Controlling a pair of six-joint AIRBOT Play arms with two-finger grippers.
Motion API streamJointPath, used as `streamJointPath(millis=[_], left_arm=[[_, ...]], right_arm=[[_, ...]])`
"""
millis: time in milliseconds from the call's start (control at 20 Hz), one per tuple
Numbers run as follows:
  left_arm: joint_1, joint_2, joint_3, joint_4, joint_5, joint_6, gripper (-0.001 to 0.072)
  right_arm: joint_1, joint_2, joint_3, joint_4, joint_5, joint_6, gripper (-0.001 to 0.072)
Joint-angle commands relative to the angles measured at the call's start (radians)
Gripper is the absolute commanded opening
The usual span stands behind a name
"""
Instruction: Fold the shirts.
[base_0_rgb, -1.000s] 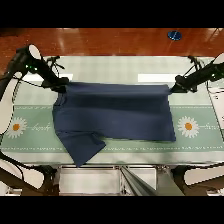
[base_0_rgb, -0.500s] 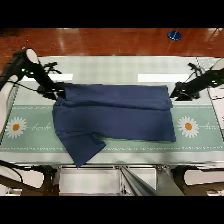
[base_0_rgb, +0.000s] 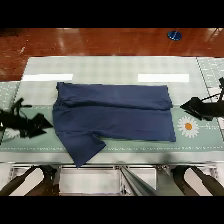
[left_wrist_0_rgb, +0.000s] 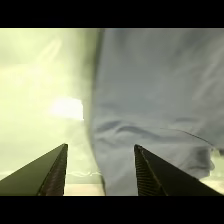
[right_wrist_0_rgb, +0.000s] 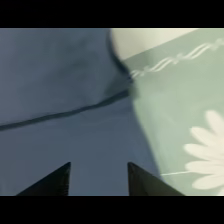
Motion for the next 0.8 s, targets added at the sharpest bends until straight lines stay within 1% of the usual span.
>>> streamJointPath(millis=[0, 100, 200, 300, 400, 500, 550, 600, 650, 750], left_arm=[[0.061, 0.117, -0.242, -0.106, 0.061, 0.051, 0.0507], [0.016, 0.111, -0.262, -0.125, 0.113, 0.015, 0.0507], [-0.032, 0.104, -0.263, -0.196, 0.147, 0.019, 0.0506], [-0.101, 0.08, -0.266, -0.191, 0.156, 0.032, 0.0506], [-0.175, 0.037, -0.27, -0.199, 0.168, 0.032, 0.0505], [-0.243, 0.001, -0.27, -0.214, 0.168, 0.033, 0.0504], [-0.274, -0.011, -0.27, -0.214, 0.172, 0.034, 0.0432], [-0.285, -0.017, -0.27, -0.216, 0.177, 0.048, 0.0177], [-0.285, -0.016, -0.268, -0.218, 0.177, 0.056, 0.0025], [-0.285, -0.016, -0.255, -0.217, 0.172, 0.064, 0.0019]], right_arm=[[-0.014, 0.079, -0.094, 0.119, -0.014, -0.029, 0.0422], [-0.022, 0.079, -0.091, 0.136, -0.006, -0.024, 0.0422], [-0.079, 0.079, -0.074, 0.147, 0.053, -0.023, 0.0422], [-0.186, 0.079, -0.047, 0.129, 0.105, -0.023, 0.0422], [-0.313, 0.079, -0.046, 0.059, 0.138, 0.006, 0.0422], [-0.356, 0.079, -0.079, -0.063, 0.166, 0.037, 0.0422], [-0.356, 0.079, -0.119, -0.099, 0.168, 0.056, 0.0422], [-0.356, 0.078, -0.165, -0.101, 0.179, 0.055, 0.0422], [-0.356, 0.076, -0.206, -0.101, 0.192, 0.054, 0.0422], [-0.34, 0.065, -0.279, -0.113, 0.207, 0.056, 0.0422]])
